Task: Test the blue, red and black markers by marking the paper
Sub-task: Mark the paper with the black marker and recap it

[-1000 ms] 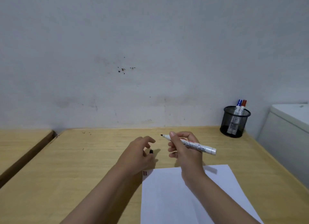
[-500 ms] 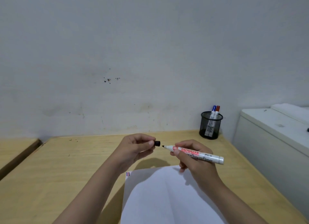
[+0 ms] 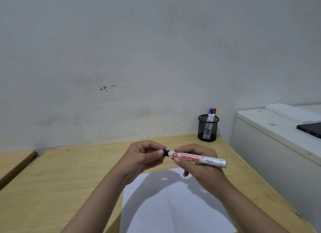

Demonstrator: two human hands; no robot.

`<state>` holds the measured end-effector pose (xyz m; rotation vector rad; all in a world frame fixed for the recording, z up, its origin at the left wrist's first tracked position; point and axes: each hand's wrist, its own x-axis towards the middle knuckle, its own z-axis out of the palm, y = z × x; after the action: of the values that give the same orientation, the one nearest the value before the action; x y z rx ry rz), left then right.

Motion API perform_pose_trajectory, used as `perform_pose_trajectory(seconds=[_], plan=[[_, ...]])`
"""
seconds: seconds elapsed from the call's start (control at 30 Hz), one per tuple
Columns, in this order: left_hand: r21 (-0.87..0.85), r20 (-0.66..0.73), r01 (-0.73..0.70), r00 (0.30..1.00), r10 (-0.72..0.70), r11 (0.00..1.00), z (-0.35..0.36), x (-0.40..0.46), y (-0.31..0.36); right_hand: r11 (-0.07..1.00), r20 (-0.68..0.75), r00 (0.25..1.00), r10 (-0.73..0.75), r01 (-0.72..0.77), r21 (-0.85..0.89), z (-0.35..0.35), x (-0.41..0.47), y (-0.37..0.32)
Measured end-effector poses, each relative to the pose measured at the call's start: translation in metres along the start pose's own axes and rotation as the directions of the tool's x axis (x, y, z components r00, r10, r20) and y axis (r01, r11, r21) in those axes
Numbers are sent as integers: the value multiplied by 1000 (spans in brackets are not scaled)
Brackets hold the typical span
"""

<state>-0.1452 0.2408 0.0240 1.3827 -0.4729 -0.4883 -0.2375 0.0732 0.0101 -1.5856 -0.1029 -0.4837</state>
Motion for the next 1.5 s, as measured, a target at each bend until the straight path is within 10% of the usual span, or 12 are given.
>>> perform_pose_trajectory(seconds=[0.37,0.6,0.73,0.83,1.23,1.5], plan=[[-35,-73,-117,991,114,993,15,-3,-1,995,-86,995,-55,62,75,-2,0,0],[20,-246,-174,954,174,984,22,38,1,722,-28,907,419,-314,617,10,20,23],[300,-267,-230,911,313,926,26,66,9,994,-361,933,19,-57,-94,-17,28,21],[444,-201,-223,919,339,868,42,84,17,833,-245,928,-283,110,-543,-45,49,18],[226,-156,-336,914,375,914,113,169,17,752,-107,927,-359,219,-622,-123,120,17],[614,-198,-234,879,435,753,123,227,-39,840,-369,870,-328,90,-535,-179,189,4]])
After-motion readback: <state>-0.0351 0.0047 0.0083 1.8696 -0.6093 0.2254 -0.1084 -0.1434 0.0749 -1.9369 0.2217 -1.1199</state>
